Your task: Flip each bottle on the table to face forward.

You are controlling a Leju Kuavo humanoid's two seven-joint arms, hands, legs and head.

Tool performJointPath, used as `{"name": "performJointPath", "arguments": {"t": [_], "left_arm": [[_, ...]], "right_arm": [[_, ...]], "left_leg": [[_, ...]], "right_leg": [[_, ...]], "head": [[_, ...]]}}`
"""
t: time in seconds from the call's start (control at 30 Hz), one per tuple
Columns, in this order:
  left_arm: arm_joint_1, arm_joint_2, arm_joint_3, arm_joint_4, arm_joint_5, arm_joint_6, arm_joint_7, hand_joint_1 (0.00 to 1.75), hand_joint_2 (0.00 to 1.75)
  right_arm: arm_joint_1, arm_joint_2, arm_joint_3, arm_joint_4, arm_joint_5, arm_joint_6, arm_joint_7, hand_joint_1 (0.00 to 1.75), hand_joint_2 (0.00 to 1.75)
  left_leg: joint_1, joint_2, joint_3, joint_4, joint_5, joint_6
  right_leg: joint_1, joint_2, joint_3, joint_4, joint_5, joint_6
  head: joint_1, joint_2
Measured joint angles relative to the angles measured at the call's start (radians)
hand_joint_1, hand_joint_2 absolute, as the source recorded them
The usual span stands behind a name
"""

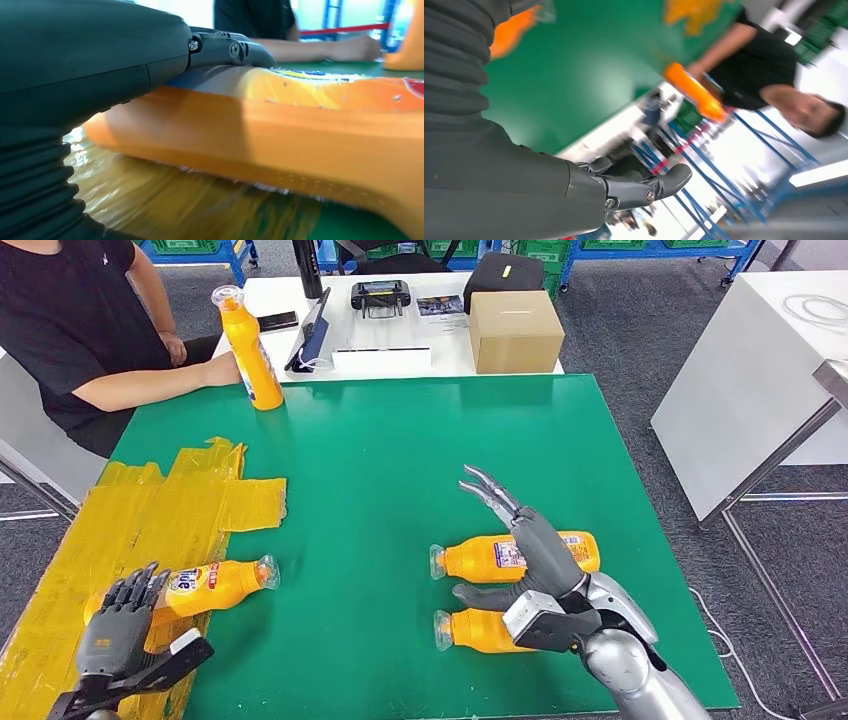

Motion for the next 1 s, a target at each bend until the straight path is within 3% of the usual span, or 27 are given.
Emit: {"name": "performJointPath", "arguments": {"t": [0.2, 0.27, 0.37, 0.8, 0.87, 0.93, 1.0], "left_arm": [[0.103, -0.001, 0.053, -0.174, 0.327, -0.220, -0.148, 0.00, 0.00], [0.135, -0.004, 0.066, -0.235, 0.461, -0.288, -0.160, 0.00, 0.00], [0.168, -0.010, 0.079, -0.297, 0.526, -0.316, -0.163, 0.00, 0.00], [0.193, -0.020, 0.089, -0.360, 0.548, -0.322, -0.165, 0.00, 0.00], [0.195, -0.033, 0.099, -0.399, 0.747, -0.415, -0.165, 0.00, 0.00], [0.194, -0.063, 0.127, -0.459, 0.983, -0.569, -0.166, 0.00, 0.00], [0.189, -0.095, 0.156, -0.494, 1.041, -0.652, -0.166, 0.00, 0.00]], "right_arm": [[0.173, -0.157, -0.095, -0.072, 0.015, 0.042, 0.009, 0.00, 1.75], [0.244, -0.202, -0.142, -0.109, 0.019, 0.050, 0.010, 0.00, 1.75], [0.315, -0.246, -0.192, -0.150, 0.021, 0.055, 0.011, 0.00, 1.75], [0.362, -0.281, -0.229, -0.192, 0.027, 0.063, 0.022, 0.00, 1.75], [0.395, -0.295, -0.242, -0.206, 0.047, 0.054, 0.055, 0.00, 1.75], [0.452, -0.318, -0.260, -0.228, 0.086, 0.031, 0.101, 0.00, 1.75], [0.494, -0.342, -0.273, -0.241, 0.114, 0.014, 0.136, 0.00, 1.75]], "left_leg": [[-0.002, -0.003, -0.012, 0.001, -0.001, 0.002], [-0.003, -0.001, -0.016, 0.001, -0.001, 0.002], [-0.003, 0.002, -0.019, 0.001, -0.001, 0.002], [-0.002, 0.002, -0.019, 0.001, -0.001, 0.002], [-0.002, 0.002, -0.020, 0.001, -0.001, 0.002], [-0.002, 0.001, -0.022, 0.001, -0.001, 0.002], [-0.003, 0.002, -0.023, 0.001, -0.002, 0.003]], "right_leg": [[-0.002, -0.003, -0.009, -0.001, 0.000, 0.001], [-0.002, -0.002, -0.013, -0.001, 0.000, 0.001], [-0.002, 0.001, -0.017, -0.001, 0.001, 0.001], [-0.001, 0.002, -0.018, -0.001, 0.001, 0.001], [-0.001, 0.001, -0.020, -0.001, 0.000, 0.001], [-0.002, 0.001, -0.021, -0.001, 0.000, 0.001], [-0.003, 0.001, -0.021, -0.001, 0.001, 0.002]], "head": [[0.000, 0.000], [0.000, 0.000], [0.000, 0.000], [0.000, 0.000], [0.000, 0.000], [0.000, 0.000], [0.000, 0.000]]}}
